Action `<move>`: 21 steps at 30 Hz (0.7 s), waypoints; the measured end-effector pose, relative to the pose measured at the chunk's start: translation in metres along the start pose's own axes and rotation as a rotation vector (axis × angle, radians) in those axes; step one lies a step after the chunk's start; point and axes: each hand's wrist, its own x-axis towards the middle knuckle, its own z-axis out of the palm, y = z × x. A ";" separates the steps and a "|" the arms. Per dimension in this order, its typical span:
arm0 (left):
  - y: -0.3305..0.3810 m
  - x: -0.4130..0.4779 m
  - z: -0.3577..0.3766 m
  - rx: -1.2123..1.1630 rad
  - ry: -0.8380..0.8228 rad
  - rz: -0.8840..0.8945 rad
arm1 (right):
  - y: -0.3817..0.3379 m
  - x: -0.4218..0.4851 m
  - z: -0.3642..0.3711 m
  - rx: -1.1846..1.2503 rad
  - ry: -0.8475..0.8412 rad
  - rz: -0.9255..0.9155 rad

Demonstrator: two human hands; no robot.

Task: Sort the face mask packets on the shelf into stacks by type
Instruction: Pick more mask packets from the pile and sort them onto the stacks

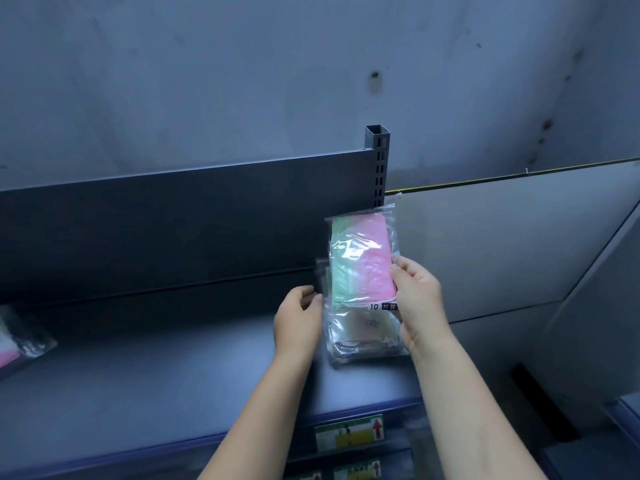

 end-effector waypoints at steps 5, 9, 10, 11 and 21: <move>0.007 0.000 -0.031 -0.252 0.031 -0.064 | 0.004 -0.007 0.018 -0.057 -0.089 0.049; 0.010 -0.001 -0.056 -0.407 -0.018 -0.094 | 0.014 -0.023 0.050 -0.231 -0.161 0.016; 0.009 0.000 -0.062 -0.415 0.017 -0.098 | 0.018 -0.027 0.059 -0.361 -0.160 -0.037; 0.008 0.000 -0.069 -0.414 0.060 -0.104 | 0.022 -0.031 0.068 -0.520 -0.159 -0.093; -0.027 0.009 -0.109 0.007 0.210 -0.067 | 0.046 -0.068 0.133 -1.021 -0.255 -0.005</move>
